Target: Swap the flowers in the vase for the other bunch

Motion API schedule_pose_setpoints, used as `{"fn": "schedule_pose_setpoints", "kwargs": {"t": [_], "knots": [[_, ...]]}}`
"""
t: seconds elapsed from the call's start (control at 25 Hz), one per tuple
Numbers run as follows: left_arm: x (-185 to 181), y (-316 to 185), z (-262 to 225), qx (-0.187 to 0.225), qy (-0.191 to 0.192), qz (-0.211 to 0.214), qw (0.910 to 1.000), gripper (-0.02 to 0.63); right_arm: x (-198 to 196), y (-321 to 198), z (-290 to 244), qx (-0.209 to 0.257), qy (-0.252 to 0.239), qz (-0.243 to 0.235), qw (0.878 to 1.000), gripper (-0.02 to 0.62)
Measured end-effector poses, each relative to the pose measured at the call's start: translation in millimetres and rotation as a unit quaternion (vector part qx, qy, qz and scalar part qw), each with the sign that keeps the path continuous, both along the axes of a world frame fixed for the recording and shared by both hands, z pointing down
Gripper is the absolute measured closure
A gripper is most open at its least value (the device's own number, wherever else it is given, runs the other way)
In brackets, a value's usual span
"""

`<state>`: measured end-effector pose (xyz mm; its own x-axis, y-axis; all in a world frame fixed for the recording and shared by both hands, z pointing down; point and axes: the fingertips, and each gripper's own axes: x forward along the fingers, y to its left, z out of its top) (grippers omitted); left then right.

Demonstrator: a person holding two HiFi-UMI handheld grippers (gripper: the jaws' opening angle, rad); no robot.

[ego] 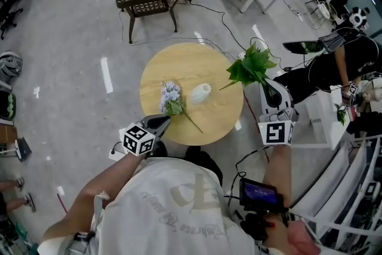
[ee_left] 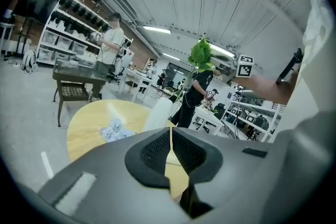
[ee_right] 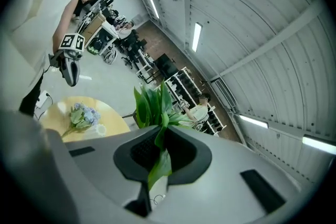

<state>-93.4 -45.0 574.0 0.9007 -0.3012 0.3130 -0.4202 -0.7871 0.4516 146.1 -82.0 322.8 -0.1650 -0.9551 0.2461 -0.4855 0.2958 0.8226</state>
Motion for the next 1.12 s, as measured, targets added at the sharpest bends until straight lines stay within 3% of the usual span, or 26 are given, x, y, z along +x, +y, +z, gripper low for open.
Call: {"fn": "schedule_pose_setpoints", "kwargs": {"t": [0.32, 0.64, 1.12], "knots": [[13, 0, 4, -0.005, -0.008, 0.004, 1.0, 0.591, 21, 9, 37, -0.04, 0.0, 0.019, 0.999, 0.58], [38, -9, 6, -0.006, -0.022, -0.005, 0.9997, 0.591, 51, 2, 95, -0.095, -0.009, 0.001, 0.995, 0.58], [72, -25, 3, -0.006, -0.037, -0.048, 0.9981, 0.591, 83, -1, 179, -0.198, -0.058, -0.037, 0.978, 0.58]]}}
